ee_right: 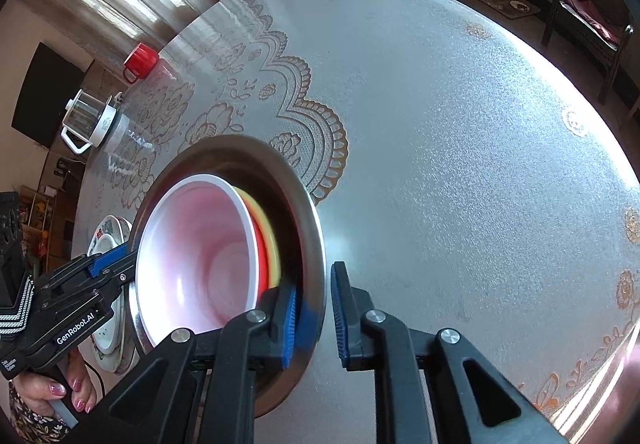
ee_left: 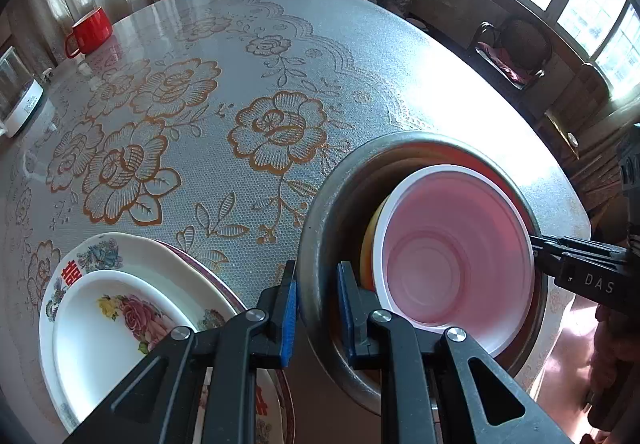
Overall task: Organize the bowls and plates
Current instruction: 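Close the left gripper on the steel bowl rim opposite the right gripper, then lift the nested steel bowl with both grippers and lower it onto the plate stack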
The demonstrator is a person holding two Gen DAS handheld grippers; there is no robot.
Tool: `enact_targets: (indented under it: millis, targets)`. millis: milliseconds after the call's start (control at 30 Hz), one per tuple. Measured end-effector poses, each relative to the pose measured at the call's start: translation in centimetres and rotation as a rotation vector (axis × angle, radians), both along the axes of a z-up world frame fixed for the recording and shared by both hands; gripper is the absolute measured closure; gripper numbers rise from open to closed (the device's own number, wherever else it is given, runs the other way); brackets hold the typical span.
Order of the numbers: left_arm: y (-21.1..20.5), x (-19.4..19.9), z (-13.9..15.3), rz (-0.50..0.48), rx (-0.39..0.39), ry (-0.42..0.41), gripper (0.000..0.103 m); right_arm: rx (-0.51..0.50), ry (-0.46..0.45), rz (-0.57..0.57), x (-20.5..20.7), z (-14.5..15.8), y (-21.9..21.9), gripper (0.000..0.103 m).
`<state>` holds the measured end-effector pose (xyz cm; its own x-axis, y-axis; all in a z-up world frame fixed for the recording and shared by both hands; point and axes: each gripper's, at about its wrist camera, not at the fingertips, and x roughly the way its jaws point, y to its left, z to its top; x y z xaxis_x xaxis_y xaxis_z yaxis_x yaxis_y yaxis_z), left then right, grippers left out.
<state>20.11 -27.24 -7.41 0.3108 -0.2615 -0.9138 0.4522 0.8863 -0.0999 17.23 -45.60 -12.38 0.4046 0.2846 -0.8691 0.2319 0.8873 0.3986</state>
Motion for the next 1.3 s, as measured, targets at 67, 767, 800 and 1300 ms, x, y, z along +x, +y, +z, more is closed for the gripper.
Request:
enact_targets:
  millis: [67,767,800,1300]
  targets:
    - [0.0,0.1,-0.1,0.006,-0.004,0.005,0.086,0.0,-0.002,0.003,0.2,0.0,0.1,0.09]
    - [-2.0,1.3,-1.0,0.068,-0.064,0.038,0.08,-0.011,-0.06,-0.006,1.7,0.0,-2.8,0.092]
    - [-1.9,1.3,-1.1,0.071,-0.07,0.044,0.08,-0.005,-0.062,-0.006,1.7,0.0,-2.9,0.092]
    - [-0.3,1.5,-1.8,0.126,-0.102,0.062,0.049,0.034,-0.059,0.019,1.4,-0.3,-4.0,0.089]
